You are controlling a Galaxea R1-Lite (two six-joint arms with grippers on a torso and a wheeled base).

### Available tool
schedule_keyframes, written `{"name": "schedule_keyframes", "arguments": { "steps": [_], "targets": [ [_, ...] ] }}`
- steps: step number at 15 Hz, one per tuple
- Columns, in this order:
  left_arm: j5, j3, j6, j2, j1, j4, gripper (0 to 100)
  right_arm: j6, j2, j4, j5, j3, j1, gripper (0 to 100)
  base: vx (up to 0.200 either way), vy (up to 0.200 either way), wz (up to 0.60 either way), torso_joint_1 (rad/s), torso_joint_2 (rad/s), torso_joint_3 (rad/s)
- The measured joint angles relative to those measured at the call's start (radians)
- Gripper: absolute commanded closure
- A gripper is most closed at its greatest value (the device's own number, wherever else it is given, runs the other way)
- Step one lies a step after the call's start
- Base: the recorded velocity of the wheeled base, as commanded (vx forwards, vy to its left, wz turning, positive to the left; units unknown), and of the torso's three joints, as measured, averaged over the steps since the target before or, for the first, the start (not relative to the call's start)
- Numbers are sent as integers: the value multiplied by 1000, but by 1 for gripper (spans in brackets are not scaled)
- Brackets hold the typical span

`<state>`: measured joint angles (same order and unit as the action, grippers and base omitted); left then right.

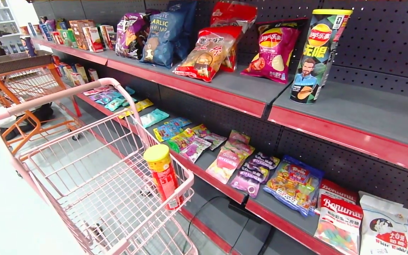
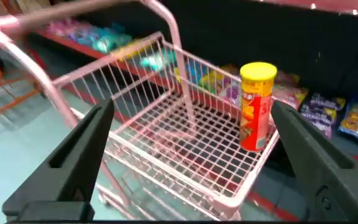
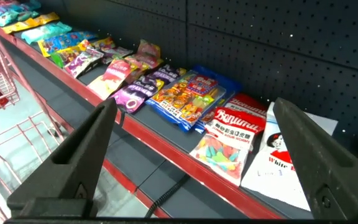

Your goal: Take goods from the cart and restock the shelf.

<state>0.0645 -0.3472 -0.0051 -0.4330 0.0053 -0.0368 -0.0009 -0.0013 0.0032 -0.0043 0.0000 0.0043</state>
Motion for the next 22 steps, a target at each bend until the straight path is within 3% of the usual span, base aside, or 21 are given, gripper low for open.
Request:
{"name": "schedule_keyframes", "arguments": {
  "steps": [3,6,8,11,15,22],
  "targets": [
    [63,-91,-6,-435,-10,-199,0,0,0,0,0,0,0,0,0,0,0,0,0,0],
    [149,-141,29,-830,-33,-449,0,-3,0,0,0,0,0,0,0,0,0,0,0,0],
    [225,-163,47,-1020,-94,-552,0,-3,0,0,0,0,0,0,0,0,0,0,0,0],
    [279,-196,57,-1209,-194,-619,0,-4,0,0,0,0,0,0,0,0,0,0,0,0],
    [295,-216,57,-1392,-246,-804,0,-5,0,0,0,0,0,0,0,0,0,0,0,0],
    [290,-289,57,-1533,-293,-821,0,-5,0,0,0,0,0,0,0,0,0,0,0,0]
  ]
}}
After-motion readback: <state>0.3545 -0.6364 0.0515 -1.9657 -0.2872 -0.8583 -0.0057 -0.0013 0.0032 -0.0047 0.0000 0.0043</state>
